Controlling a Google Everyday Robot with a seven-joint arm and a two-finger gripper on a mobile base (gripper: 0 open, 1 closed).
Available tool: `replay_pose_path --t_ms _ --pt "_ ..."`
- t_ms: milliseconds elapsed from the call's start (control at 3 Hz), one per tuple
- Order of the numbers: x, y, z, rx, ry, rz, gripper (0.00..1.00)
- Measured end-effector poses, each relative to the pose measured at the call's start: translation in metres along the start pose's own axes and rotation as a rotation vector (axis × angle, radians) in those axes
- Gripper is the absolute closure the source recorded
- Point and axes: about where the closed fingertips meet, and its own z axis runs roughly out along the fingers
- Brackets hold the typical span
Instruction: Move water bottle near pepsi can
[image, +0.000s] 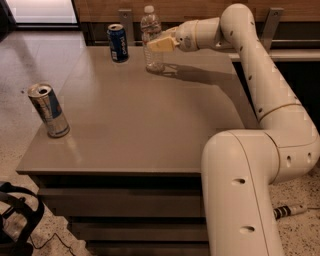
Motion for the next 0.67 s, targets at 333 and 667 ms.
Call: replay_pose_path --t_ms 333,667 --pt "-0.0016 -0.0028 0.0092 0.019 0.021 -0.028 1.00" --pt "0.0018 -0.0066 0.0135 0.037 0.046 -0.036 1.00"
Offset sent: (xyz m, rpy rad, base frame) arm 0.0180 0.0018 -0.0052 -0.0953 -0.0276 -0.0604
